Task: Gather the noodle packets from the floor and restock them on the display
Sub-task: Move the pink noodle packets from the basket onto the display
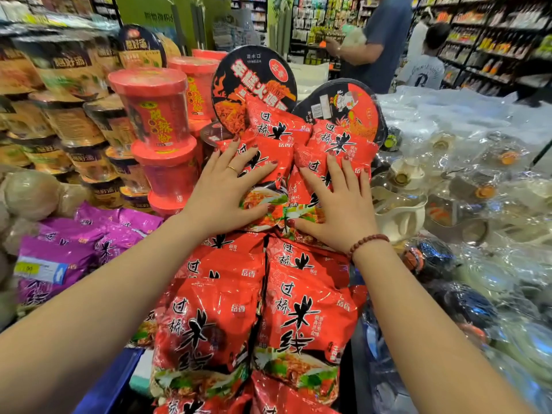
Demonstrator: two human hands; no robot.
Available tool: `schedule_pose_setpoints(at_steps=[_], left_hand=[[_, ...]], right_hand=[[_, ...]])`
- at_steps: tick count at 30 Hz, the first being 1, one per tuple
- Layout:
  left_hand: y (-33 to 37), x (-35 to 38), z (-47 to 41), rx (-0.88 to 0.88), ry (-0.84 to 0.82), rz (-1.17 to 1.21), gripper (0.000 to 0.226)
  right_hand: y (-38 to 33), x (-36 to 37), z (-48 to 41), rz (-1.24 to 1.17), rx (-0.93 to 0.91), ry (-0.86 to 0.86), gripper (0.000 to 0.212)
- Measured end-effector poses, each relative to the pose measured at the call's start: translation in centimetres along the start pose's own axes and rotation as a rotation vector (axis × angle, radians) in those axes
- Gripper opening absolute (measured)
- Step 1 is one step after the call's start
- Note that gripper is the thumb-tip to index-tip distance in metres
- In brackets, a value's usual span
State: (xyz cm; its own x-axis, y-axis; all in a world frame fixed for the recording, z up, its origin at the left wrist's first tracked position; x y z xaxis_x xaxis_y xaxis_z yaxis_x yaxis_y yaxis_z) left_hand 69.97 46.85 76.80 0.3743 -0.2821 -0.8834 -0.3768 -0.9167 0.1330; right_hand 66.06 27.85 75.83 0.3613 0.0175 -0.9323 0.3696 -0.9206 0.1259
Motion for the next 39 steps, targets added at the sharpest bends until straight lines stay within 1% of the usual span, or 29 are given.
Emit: schedule_pose_setpoints(at_steps=[2,5,8,13,15,18,21,26,29,35,39], left_hand=[[0.1,-0.9,0.5,0.026,0.003,0.034,0.066],[-0.1,-2.4,1.7,0.072,0.041,0.082,0.056],[-1.0,-3.9,3.8,0.052,0.061,0.124,0.050],[-4.6,-6.7,9.2,-0.081,0.144,0.139,0.046],[-6.5,-7.9,12.0,-0.171,0.193,0.130,0.046],[-9.4,-9.5,17.1,-0.294,0.273,0.067,0.040],[-12.5,-10.8,22.9,-0.404,0.291,-0.050,0.038],[-17.0,-13.5,34.5,-0.661,0.264,-0.143,0.041],[-19.0,-14.9,41.7,-0.855,0.236,-0.227,0.042],[-22.0,-16.2,55.2,-1.140,0.146,-0.281,0.046],[-24.1,-16.2,62.7,-1.287,0.051,-0.301,0.051]], right_hand=[[-0.3,-0.8,0.1,-0.027,-0.004,0.039,0.085],[-1.2,-2.2,0.8,-0.074,-0.032,0.151,0.072],[-2.8,-3.3,1.8,-0.137,-0.078,0.252,0.062],[-8.3,-4.9,2.6,-0.286,-0.233,0.353,0.051],[-11.5,-5.0,2.6,-0.337,-0.324,0.375,0.046],[-17.3,-4.7,2.6,-0.426,-0.471,0.399,0.040],[-23.7,-3.6,2.4,-0.543,-0.618,0.349,0.038],[-33.8,-0.8,3.0,-0.695,-0.821,0.219,0.042],[-39.4,0.7,3.8,-0.751,-0.922,0.139,0.043],[-50.4,4.1,5.7,-0.738,-1.121,-0.086,0.047],[-57.0,6.4,6.9,-0.702,-1.190,-0.203,0.049]])
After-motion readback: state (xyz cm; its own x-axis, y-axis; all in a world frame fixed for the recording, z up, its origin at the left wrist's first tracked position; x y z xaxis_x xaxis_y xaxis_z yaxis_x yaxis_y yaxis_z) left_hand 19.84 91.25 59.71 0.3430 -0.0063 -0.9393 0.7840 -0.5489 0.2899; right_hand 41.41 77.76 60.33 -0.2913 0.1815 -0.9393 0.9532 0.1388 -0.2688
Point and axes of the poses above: each hand's wrist, its own z-axis away from the middle knuckle, its own x-axis out of the palm, y = z × x, the point moved 6 cm from there along -z, towards the middle knuckle, and after that the axes turned 15 degrees about -x, right-handed, at the moved point
